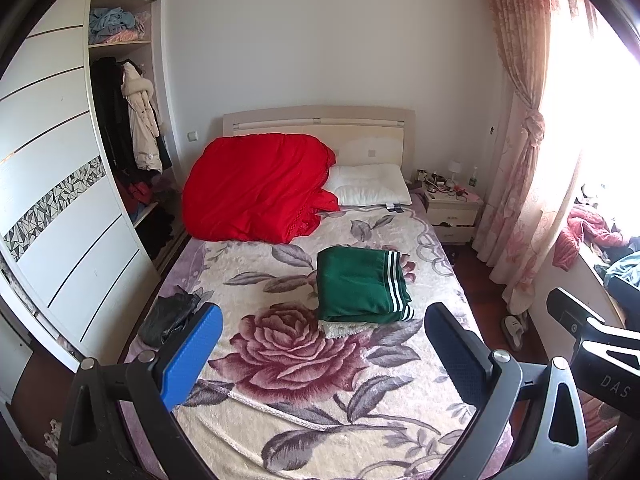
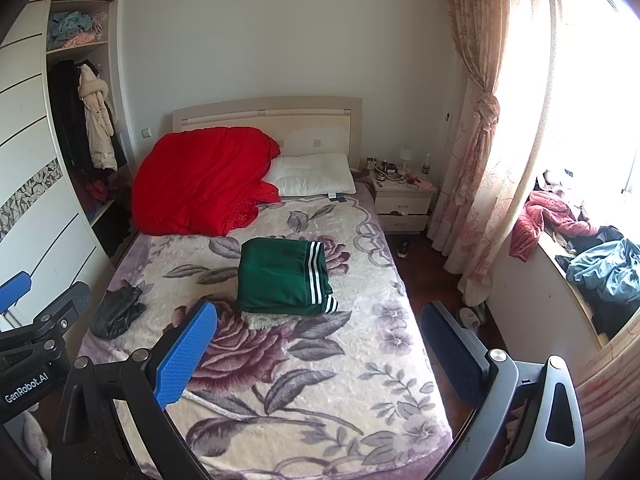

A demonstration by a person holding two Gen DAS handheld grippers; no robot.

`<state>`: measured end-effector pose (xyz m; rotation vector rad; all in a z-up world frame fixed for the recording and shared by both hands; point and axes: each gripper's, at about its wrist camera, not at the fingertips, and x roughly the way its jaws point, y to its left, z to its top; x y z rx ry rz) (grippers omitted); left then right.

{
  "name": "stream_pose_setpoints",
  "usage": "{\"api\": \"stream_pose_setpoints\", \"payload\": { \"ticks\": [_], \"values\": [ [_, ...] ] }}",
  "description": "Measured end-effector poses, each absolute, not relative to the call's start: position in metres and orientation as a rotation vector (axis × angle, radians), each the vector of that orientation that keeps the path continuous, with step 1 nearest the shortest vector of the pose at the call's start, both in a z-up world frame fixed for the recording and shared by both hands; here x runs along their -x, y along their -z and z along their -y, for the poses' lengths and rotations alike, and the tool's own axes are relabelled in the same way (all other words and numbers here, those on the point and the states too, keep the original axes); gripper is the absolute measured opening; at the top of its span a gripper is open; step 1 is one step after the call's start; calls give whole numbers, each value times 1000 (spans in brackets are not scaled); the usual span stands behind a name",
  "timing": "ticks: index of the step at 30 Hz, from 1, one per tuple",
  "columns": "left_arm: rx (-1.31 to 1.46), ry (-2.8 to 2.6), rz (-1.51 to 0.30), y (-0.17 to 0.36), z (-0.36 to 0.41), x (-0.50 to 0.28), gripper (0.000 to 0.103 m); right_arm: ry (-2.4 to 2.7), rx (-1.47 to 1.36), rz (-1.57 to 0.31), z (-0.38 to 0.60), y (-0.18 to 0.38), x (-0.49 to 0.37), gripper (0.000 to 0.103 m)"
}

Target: Fold large clothes

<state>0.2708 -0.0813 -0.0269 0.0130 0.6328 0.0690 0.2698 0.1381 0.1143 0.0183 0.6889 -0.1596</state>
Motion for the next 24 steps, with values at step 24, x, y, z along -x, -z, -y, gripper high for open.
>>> {"api": "stream_pose_setpoints", "payload": {
  "ticks": [24],
  "values": [
    [-11, -69, -625, 23, 80, -271, 103, 157, -17, -682, -140, -123, -282, 103]
  ]
}}
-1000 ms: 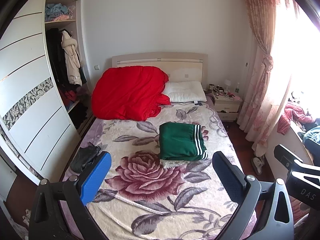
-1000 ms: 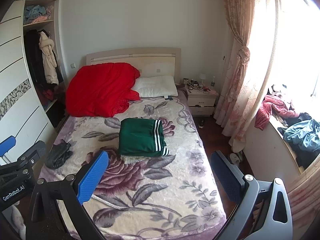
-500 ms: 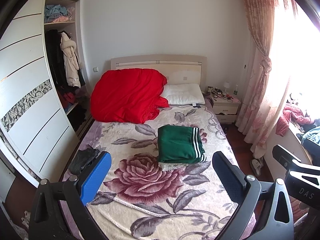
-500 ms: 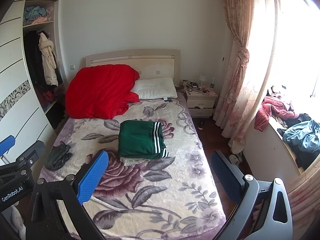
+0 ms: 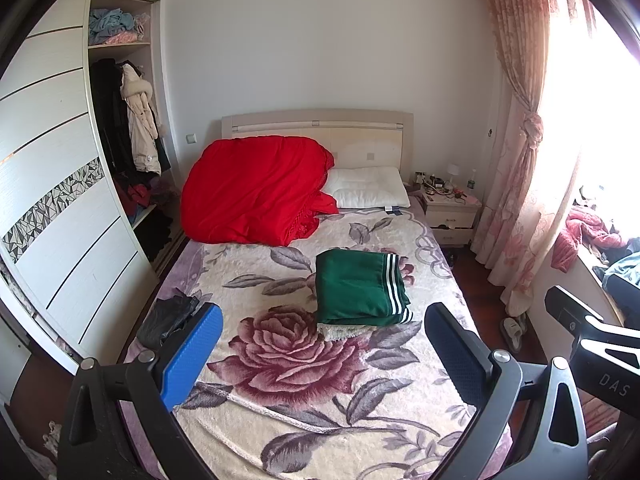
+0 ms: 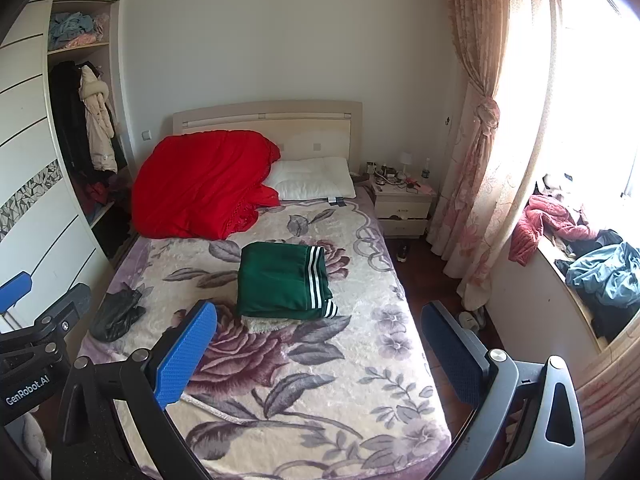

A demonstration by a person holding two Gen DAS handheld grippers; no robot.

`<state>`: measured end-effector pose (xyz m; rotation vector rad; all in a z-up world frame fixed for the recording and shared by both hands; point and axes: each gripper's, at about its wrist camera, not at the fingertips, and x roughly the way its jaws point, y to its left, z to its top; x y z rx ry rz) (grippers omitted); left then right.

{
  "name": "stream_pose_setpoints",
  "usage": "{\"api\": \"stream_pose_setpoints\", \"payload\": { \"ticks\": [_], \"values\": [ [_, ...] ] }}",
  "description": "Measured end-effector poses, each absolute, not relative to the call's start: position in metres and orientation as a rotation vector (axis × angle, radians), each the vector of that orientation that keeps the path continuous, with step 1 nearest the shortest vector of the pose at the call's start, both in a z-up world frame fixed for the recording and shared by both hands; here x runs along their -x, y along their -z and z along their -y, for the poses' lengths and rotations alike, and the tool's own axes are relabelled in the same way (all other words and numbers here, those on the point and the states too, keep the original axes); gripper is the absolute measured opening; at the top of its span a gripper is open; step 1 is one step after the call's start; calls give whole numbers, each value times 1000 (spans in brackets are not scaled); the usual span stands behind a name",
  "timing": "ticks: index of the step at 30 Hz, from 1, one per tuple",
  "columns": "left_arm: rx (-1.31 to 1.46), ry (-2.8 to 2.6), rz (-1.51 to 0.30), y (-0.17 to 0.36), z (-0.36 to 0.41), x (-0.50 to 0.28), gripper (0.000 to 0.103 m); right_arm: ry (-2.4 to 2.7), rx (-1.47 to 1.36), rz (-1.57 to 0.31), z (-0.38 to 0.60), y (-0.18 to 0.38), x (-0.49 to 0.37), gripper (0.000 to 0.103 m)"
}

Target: Fold large clothes

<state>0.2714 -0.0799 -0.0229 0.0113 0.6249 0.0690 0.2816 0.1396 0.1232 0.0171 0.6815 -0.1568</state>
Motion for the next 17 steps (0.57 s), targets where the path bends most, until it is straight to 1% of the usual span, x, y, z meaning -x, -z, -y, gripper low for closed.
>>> {"api": "stream_pose_setpoints", "payload": {
  "ticks": [17],
  "values": [
    [-11, -63, -619, 20, 81, -271, 103, 159, -16, -678, -141, -118, -278, 103]
  ]
}}
